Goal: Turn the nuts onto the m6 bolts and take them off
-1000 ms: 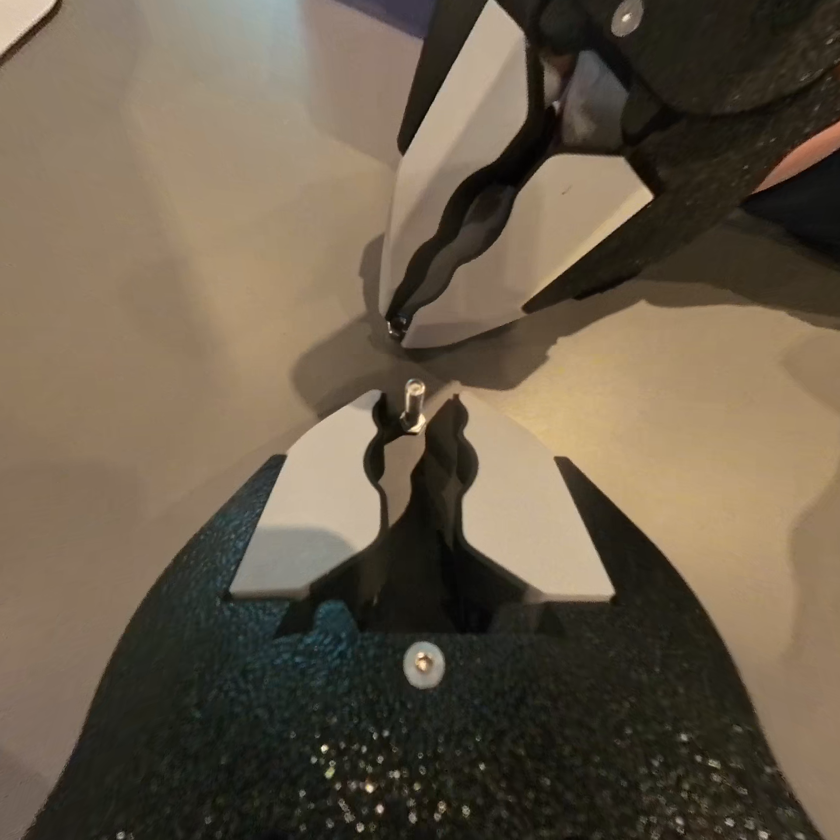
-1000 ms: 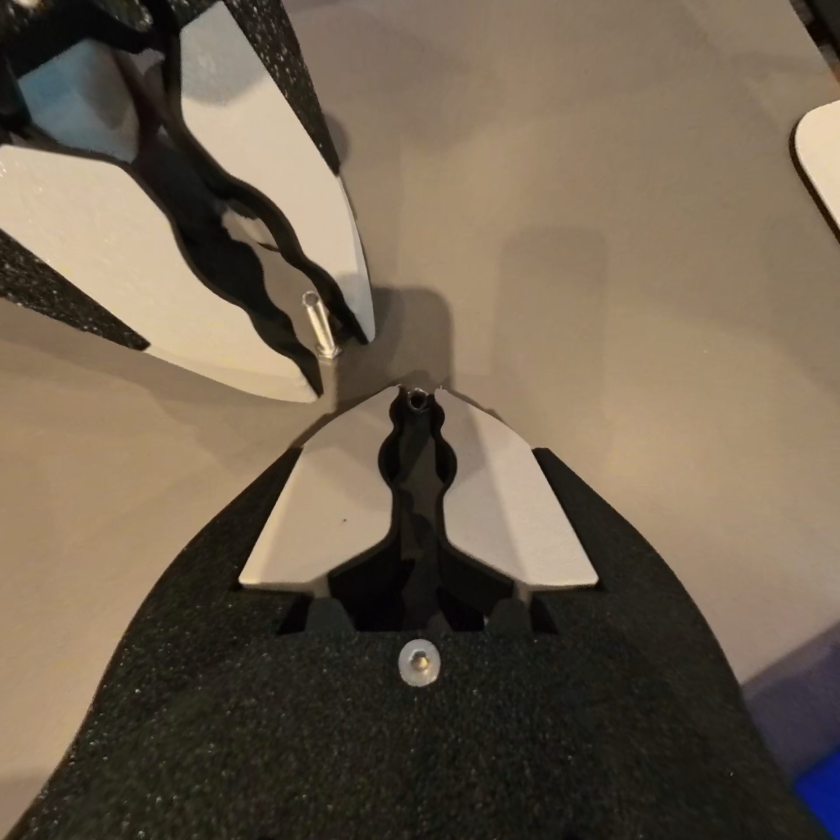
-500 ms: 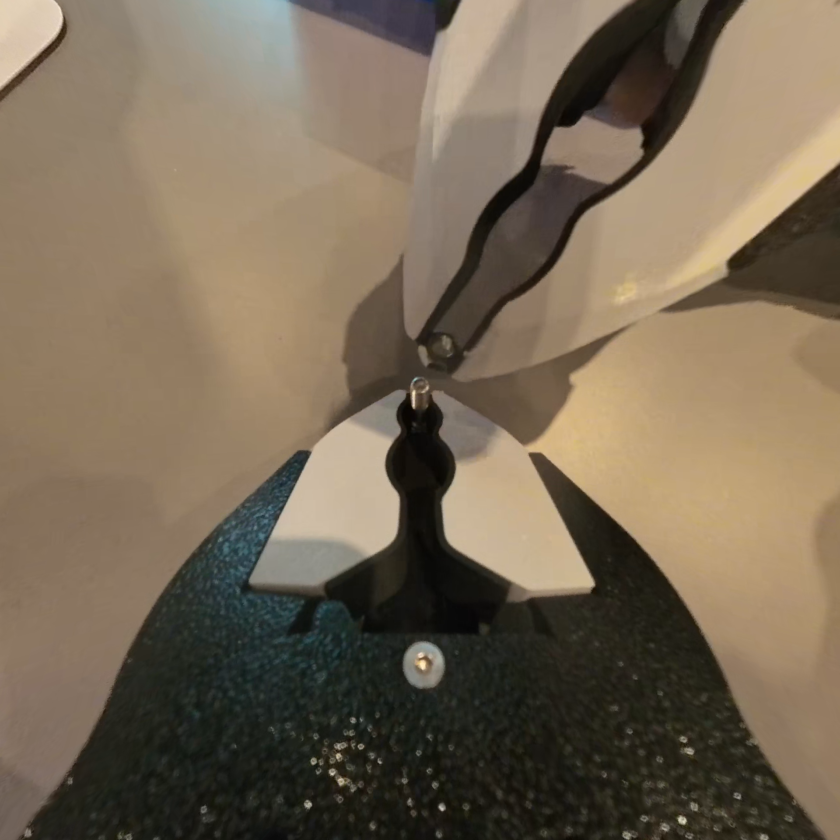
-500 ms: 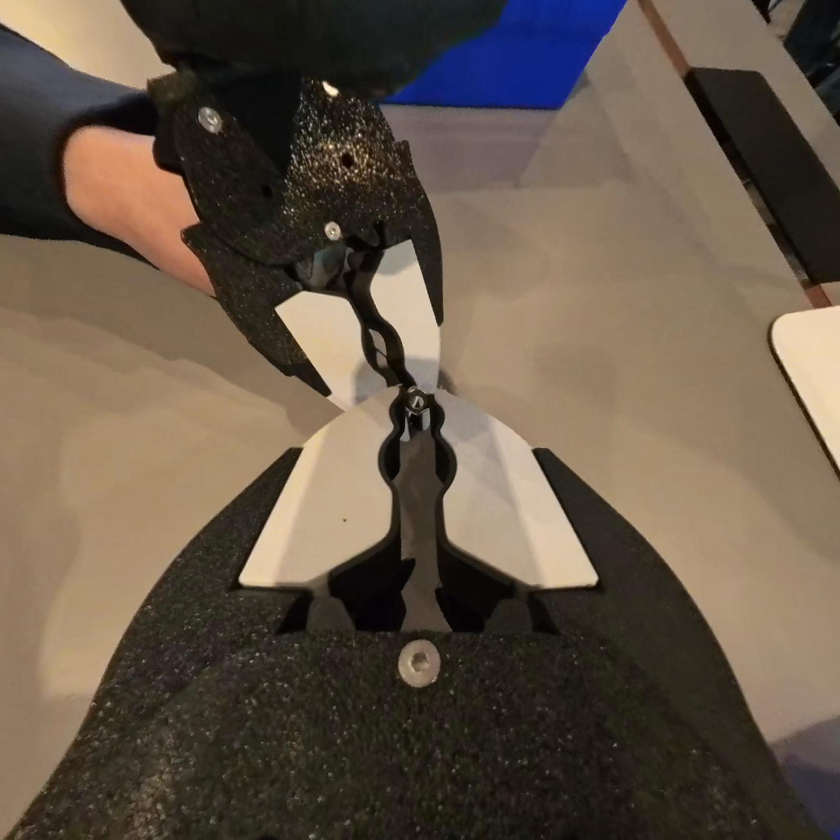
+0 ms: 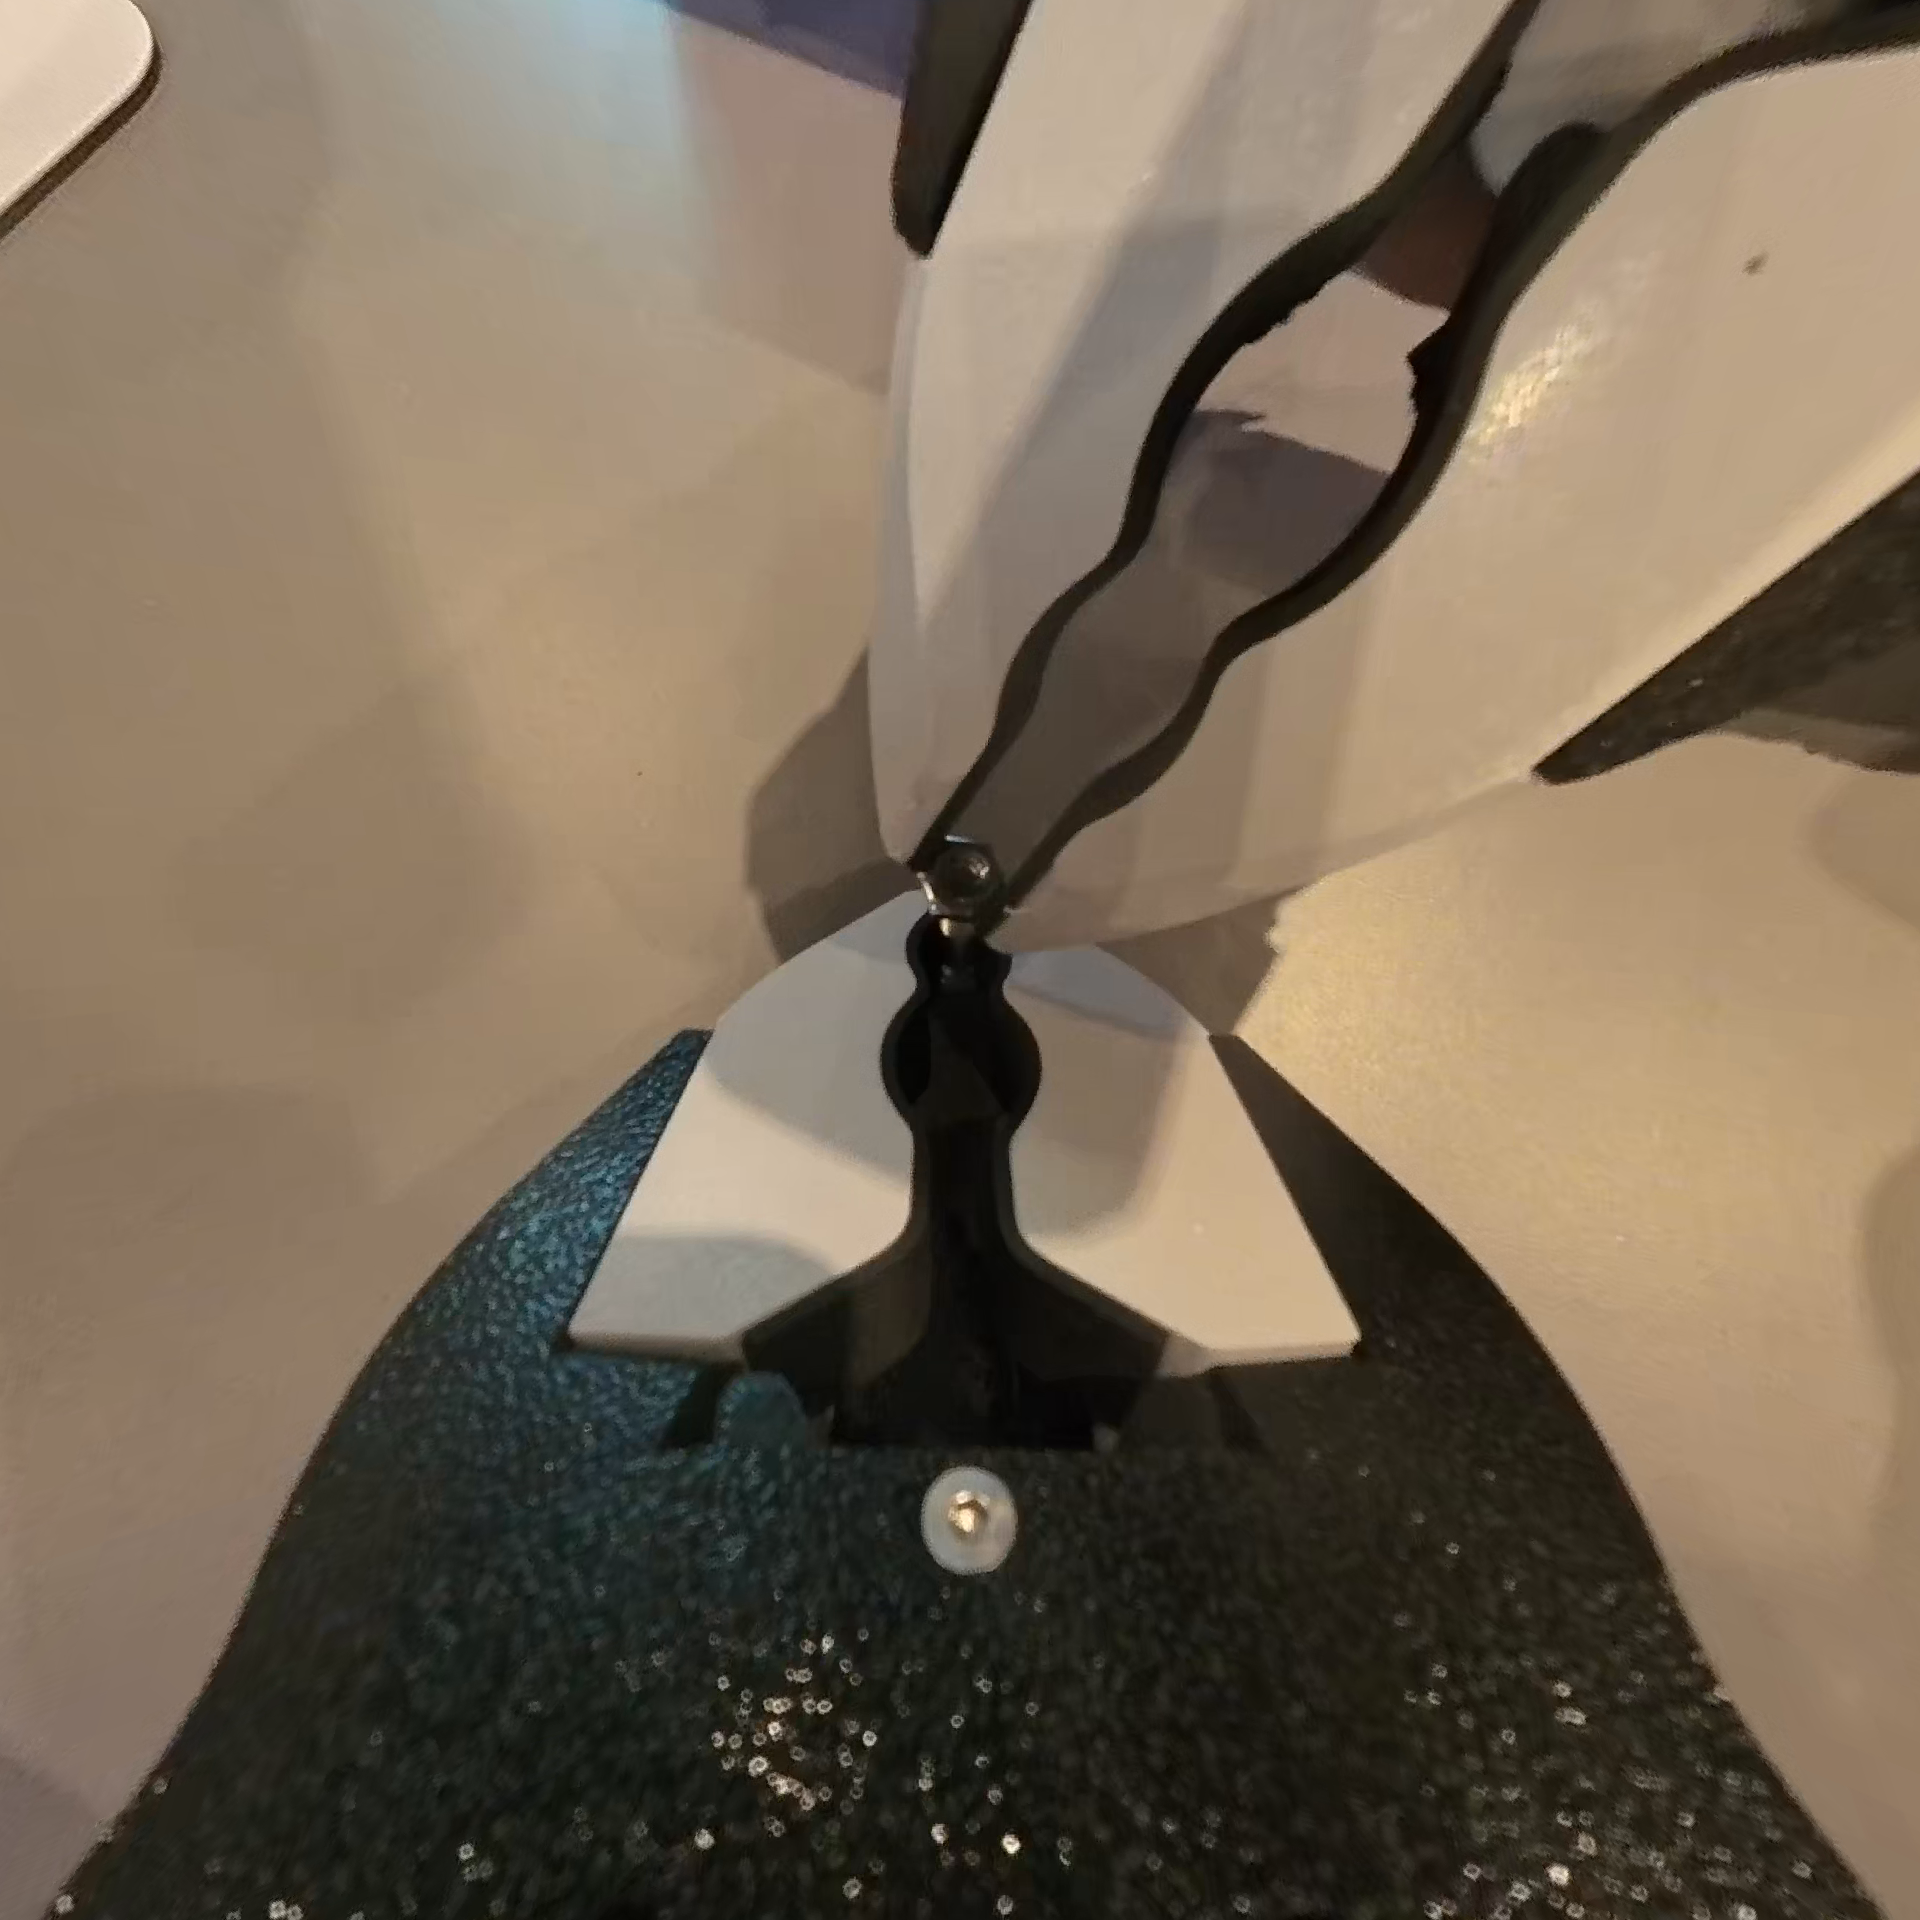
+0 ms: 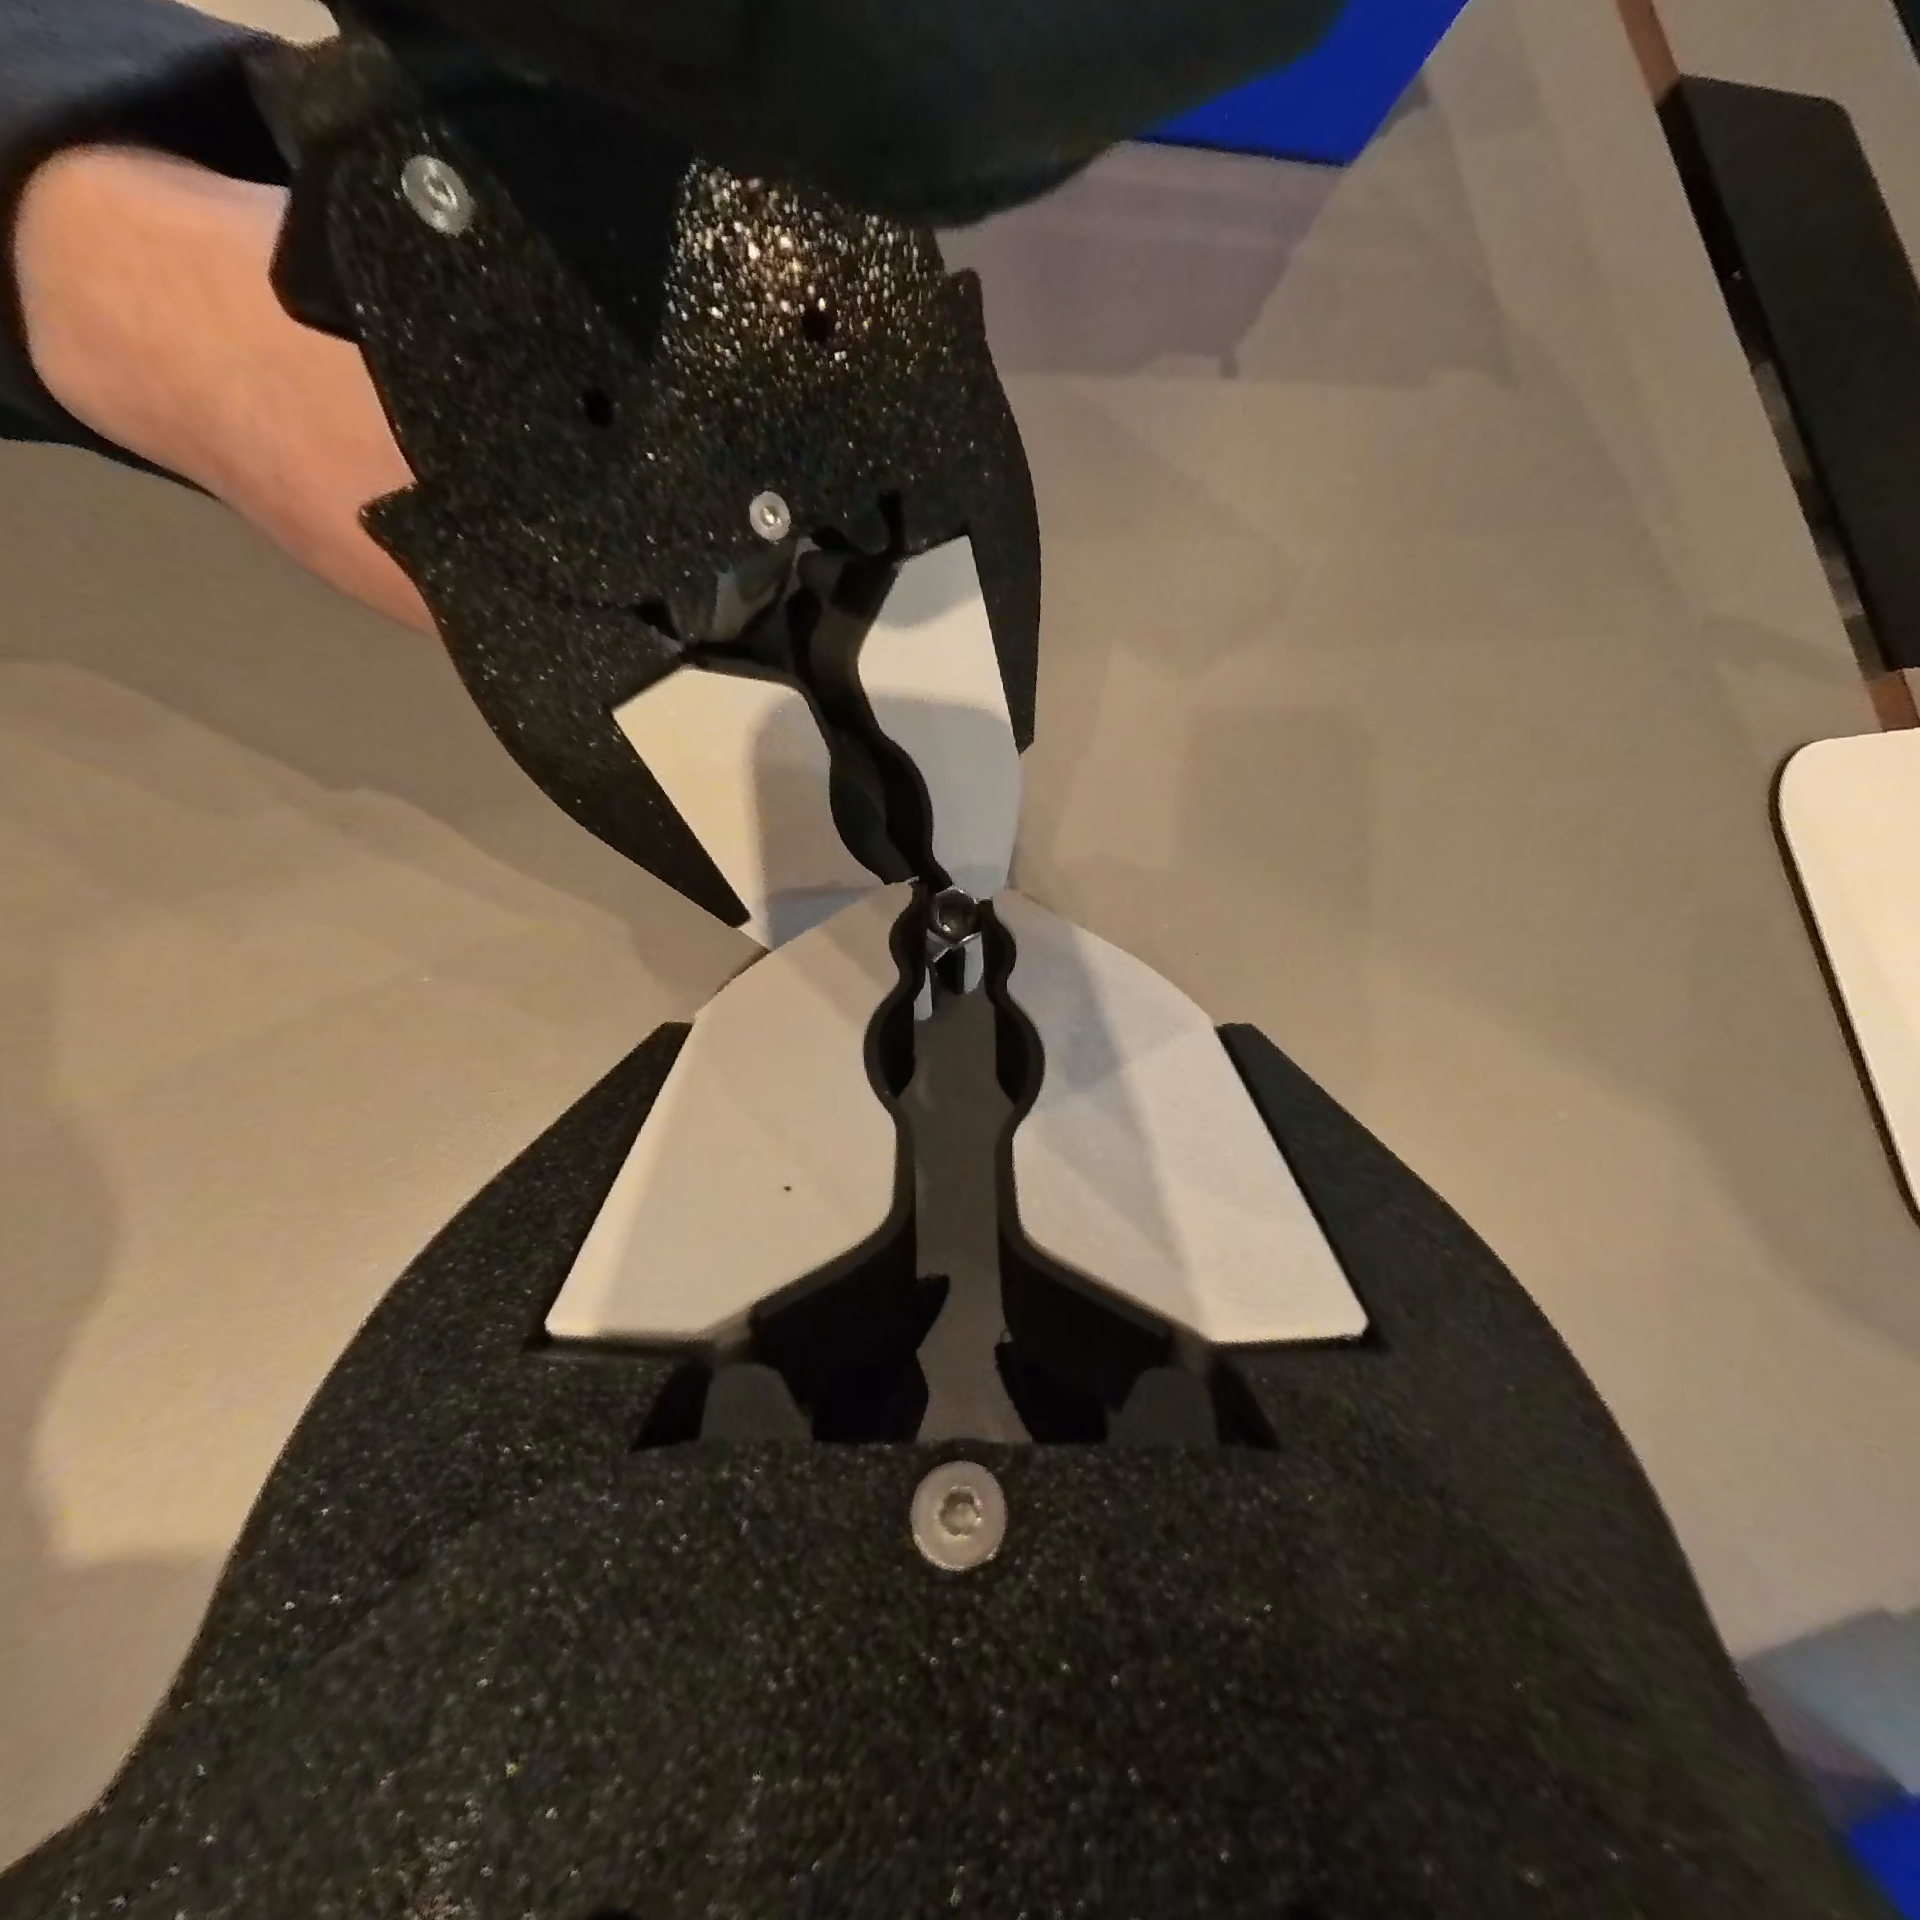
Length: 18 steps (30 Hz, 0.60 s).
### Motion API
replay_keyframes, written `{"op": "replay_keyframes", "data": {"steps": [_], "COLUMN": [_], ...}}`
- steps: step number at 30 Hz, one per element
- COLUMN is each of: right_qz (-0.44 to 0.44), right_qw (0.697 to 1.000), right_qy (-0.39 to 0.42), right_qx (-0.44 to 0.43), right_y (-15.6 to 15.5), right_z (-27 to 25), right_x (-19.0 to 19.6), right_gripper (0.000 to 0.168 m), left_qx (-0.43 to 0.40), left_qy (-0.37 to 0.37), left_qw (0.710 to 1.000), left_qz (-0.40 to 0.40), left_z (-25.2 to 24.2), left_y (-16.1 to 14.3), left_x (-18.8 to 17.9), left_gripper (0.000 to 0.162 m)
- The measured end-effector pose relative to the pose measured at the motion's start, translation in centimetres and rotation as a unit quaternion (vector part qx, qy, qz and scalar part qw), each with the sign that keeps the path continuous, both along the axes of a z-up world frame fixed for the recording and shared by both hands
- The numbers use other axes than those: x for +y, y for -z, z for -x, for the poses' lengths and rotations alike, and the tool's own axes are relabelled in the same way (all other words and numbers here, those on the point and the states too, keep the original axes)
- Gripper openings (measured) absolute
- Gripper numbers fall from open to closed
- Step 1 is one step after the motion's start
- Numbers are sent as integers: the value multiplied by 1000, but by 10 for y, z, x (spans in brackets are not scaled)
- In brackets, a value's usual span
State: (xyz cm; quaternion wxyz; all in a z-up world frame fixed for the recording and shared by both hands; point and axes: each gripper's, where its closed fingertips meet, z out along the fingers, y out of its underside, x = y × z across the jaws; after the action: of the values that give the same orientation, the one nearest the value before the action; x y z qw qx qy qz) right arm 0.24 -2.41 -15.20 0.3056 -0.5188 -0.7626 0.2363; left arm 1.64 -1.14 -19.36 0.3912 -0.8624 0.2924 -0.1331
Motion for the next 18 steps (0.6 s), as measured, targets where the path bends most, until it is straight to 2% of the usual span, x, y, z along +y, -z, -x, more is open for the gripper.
{"op": "replay_keyframes", "data": {"steps": [4,6,10,18], "right_qz": [3,10,17,63], "right_qw": [1000,1000,997,990], "right_qy": [1,5,16,10], "right_qx": [3,17,75,123], "right_y": [0,-1,-12,-6], "right_z": [0,0,-7,-8], "right_x": [0,1,1,-12], "right_gripper": [11,22,34,39], "left_qx": [-2,-2,-3,-4], "left_qy": [-1,-1,-1,-1], "left_qw": [1000,1000,1000,1000], "left_qz": [1,0,0,1], "left_z": [0,0,0,0], "left_y": [0,0,0,0], "left_x": [0,0,0,0], "left_gripper": [5,5,5,5]}}
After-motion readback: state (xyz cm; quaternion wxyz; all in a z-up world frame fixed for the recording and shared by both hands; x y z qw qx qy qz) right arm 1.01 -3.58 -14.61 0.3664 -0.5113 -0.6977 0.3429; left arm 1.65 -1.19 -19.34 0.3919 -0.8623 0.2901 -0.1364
